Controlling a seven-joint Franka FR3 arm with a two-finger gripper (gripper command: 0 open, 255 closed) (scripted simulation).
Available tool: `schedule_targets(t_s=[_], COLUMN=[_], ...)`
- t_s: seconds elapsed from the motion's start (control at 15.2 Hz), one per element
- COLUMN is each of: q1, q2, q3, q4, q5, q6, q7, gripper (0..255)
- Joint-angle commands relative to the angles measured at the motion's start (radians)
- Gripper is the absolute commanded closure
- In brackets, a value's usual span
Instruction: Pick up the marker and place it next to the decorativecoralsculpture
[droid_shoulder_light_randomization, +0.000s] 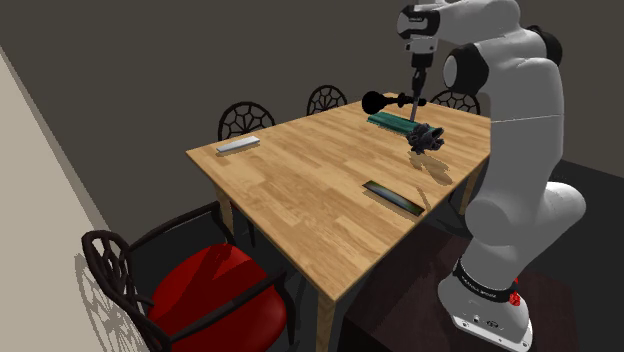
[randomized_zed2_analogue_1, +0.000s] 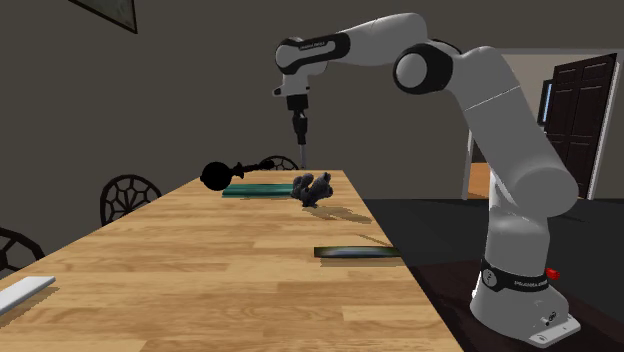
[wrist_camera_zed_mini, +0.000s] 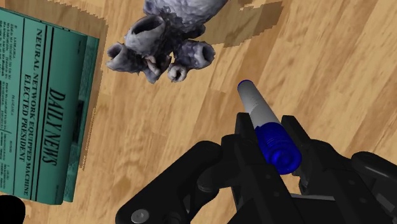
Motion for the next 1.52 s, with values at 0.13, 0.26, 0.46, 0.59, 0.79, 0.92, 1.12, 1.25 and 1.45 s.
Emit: schedule_targets(t_s=[0.13, 0.26, 0.46, 0.59, 0.79, 0.92, 1.12, 1.25, 1.45], q1=[0.013, 0.017, 0.022, 0.025, 0.029, 0.031, 0.033, 0.034, 0.035], q2=[-0.015, -0.02, -0.025, -0.027, -0.027, -0.025, -0.021, -0.018, -0.01], q3=[0.001, 0.001, 0.002, 0.002, 0.003, 0.004, 0.006, 0.007, 0.009], q4=[-0.079, -0.114, -0.162, -0.191, -0.232, -0.257, -0.292, -0.313, -0.343], q5=[-0.005, -0.007, -0.008, -0.009, -0.009, -0.008, -0.006, -0.004, -0.001], q6=[0.064, 0.094, 0.137, 0.164, 0.205, 0.231, 0.269, 0.294, 0.331], q7=[0.005, 0.006, 0.008, 0.009, 0.01, 0.011, 0.011, 0.011, 0.011], gripper=[255, 255, 255, 255, 255, 255, 255, 255, 255])
